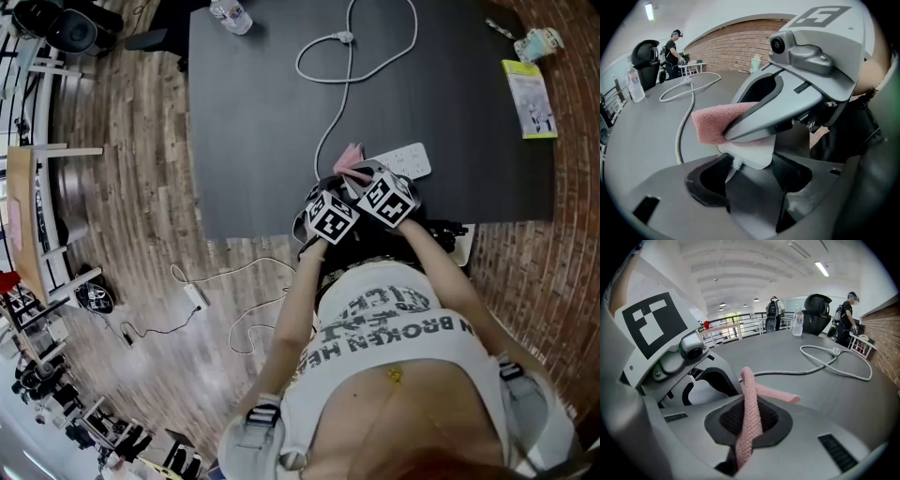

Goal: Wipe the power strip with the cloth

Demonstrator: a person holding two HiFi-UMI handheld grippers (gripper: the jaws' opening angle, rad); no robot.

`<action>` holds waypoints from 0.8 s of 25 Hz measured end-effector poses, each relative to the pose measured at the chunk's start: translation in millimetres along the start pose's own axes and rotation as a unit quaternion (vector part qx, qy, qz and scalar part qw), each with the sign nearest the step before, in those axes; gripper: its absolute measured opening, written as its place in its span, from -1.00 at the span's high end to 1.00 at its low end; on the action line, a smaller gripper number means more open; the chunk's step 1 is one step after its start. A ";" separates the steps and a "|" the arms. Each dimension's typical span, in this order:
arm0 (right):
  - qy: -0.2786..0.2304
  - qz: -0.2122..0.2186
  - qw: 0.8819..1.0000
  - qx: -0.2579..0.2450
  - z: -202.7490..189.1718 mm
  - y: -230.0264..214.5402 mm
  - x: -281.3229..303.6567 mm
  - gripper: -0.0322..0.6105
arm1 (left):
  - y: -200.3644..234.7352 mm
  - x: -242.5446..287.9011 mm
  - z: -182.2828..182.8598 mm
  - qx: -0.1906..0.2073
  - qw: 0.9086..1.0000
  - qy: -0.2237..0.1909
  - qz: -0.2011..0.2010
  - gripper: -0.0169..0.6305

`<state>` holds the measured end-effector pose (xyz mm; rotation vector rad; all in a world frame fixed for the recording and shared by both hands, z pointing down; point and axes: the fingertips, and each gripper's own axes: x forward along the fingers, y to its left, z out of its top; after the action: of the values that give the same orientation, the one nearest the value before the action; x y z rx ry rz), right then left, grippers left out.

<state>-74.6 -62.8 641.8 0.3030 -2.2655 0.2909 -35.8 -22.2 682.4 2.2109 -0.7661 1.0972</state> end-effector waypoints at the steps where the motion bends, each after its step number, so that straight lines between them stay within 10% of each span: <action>1: 0.001 -0.001 1.000 0.003 -1.4 -1.6 -1.1 0.85 | 0.5 -0.4 0.0 0.000 1.000 0.000 0.000 0.10; 20: 0.011 -0.047 0.998 0.041 -26.0 -35.2 -25.3 0.85 | 1.7 -2.1 -0.5 -0.002 1.000 0.000 0.003 0.10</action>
<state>-29.2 -85.0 643.2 0.4452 -2.2143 0.3369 -38.3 -22.6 681.3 2.2077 -0.7752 1.0980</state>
